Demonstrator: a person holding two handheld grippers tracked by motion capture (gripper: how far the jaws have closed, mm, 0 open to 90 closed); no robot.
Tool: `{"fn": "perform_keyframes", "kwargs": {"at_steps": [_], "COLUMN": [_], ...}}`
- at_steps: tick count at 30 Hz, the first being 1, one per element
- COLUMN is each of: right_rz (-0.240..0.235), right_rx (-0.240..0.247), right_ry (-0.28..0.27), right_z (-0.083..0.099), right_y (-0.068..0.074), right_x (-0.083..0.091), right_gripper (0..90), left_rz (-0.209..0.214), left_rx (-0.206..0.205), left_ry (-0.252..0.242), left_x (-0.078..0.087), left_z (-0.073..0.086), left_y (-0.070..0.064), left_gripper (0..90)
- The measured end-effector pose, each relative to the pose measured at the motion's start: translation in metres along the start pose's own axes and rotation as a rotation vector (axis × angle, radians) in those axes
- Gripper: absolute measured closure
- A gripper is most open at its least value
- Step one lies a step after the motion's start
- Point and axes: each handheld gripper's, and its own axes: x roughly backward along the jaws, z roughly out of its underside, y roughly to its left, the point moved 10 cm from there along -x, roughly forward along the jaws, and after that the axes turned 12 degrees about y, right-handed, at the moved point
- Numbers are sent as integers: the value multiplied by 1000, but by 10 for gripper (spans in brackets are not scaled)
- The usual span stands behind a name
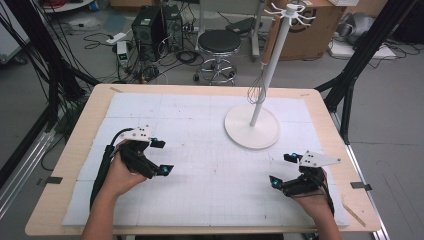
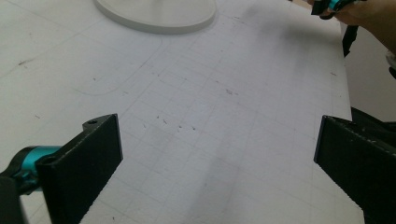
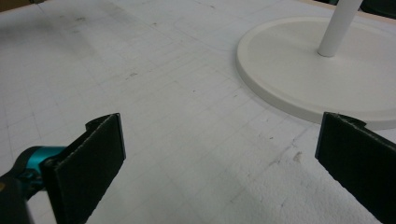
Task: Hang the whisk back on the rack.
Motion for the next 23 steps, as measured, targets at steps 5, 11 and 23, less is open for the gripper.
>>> {"fn": "perform_keyframes", "kwargs": {"at_steps": [5,11,23], "right_rz": [-1,2,3], "right_rx": [-1,-3,-2], "right_ry": [0,1,-6], "right_z": [0,0,0], "right_y": [-1,-1,-1], "right_x": [0,0,2], "right_gripper": [4,4,4], "left_rz": [2,0,-5], "left_rx": [1,9,18], "left_ry": [6,18,27], "left_x": [-2,-5,-8], "left_z": [1,4,6], "left_y": [0,1,3], "left_gripper": [17,16,16]}}
